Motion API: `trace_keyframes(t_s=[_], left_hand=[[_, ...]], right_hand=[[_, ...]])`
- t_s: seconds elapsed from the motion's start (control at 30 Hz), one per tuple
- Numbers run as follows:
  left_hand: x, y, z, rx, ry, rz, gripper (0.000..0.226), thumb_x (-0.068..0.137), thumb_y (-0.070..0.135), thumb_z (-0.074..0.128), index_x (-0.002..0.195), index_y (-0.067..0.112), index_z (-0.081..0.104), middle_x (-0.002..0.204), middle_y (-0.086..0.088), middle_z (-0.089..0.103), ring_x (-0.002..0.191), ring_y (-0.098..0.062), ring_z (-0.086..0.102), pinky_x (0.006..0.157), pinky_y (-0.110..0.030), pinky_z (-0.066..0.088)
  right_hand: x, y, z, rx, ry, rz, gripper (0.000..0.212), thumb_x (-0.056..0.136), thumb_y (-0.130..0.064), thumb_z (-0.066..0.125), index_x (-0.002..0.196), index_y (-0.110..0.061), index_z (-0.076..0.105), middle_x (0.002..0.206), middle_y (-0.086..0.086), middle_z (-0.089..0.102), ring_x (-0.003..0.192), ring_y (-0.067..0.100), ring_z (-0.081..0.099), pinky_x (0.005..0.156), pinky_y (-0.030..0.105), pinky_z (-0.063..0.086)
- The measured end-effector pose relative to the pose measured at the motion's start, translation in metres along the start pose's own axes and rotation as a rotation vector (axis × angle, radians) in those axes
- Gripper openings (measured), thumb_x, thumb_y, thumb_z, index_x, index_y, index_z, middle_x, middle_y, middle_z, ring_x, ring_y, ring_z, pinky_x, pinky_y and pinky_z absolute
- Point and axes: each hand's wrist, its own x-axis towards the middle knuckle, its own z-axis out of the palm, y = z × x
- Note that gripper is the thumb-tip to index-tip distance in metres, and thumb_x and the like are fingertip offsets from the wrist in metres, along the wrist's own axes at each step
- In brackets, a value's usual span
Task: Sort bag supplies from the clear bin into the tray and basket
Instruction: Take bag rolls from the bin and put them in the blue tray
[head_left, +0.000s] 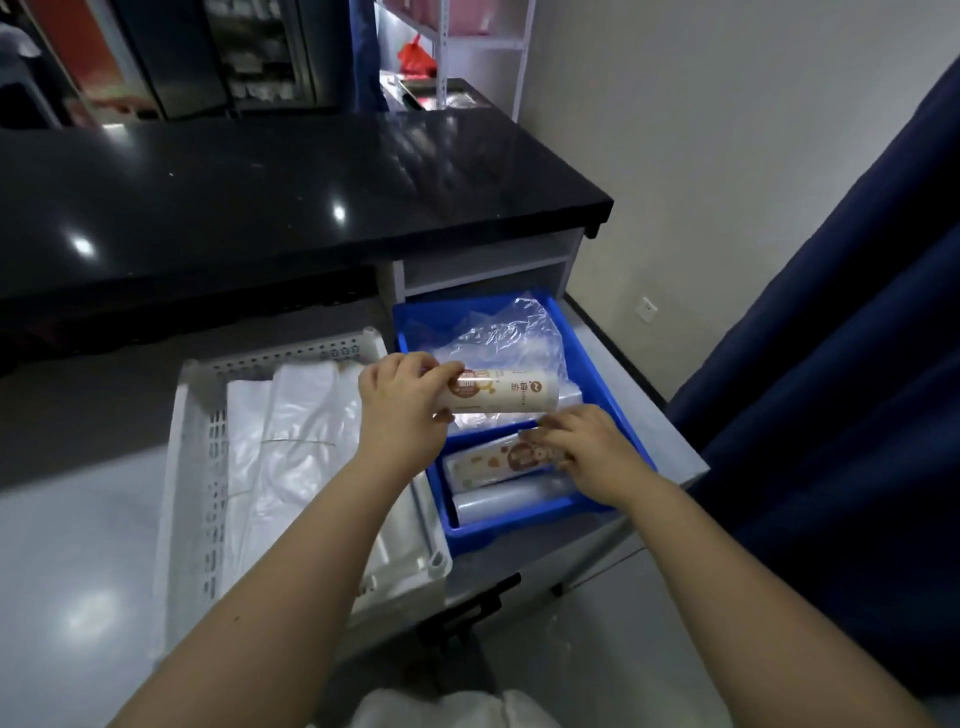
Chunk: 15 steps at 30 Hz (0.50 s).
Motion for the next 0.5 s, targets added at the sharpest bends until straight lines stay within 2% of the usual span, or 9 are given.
trace_keyframes(t_s=[0.1,0.23,0.37,0.5], left_hand=[[0.011,0.006,0.017,-0.006,-0.008,-0.023,0.059,0.063,0.021,0.082,0.118,0.029,0.062,0.111,0.000,0.061,0.106,-0.029,0.048,0.088,-0.041,0.028],[0.021,0.012,0.028,0.014,0.020,-0.080,0.059,0.063,0.021,0.083,0.118,0.026,0.064,0.111,-0.002,0.061,0.106,-0.030,0.049,0.089,-0.044,0.031],[0.023,0.020,0.034,0.058,0.052,-0.163,0.061,0.059,0.020,0.084,0.117,0.025,0.065,0.109,-0.003,0.062,0.104,-0.032,0.051,0.089,-0.046,0.032],[0.016,0.027,0.039,0.101,0.086,-0.213,0.060,0.060,0.018,0.083,0.118,0.024,0.064,0.110,-0.005,0.062,0.105,-0.032,0.050,0.087,-0.046,0.033]], right_hand=[[0.007,0.006,0.002,0.072,-0.054,-0.023,0.052,0.079,-0.016,0.069,0.126,-0.035,0.056,0.128,-0.005,0.055,0.121,0.021,0.040,0.105,0.038,0.032],[0.018,0.005,-0.003,0.138,-0.099,-0.169,0.041,0.080,-0.017,0.067,0.119,-0.027,0.063,0.117,-0.004,0.058,0.109,0.017,0.047,0.095,0.033,0.041],[0.025,-0.004,-0.006,-0.036,-0.346,-0.302,0.033,0.085,-0.038,0.062,0.114,-0.023,0.064,0.114,-0.001,0.061,0.101,0.021,0.049,0.088,0.041,0.045],[0.030,-0.005,-0.007,-0.166,-0.531,-0.299,0.038,0.089,-0.040,0.056,0.121,-0.019,0.058,0.132,0.006,0.049,0.111,0.028,0.043,0.090,0.044,0.044]])
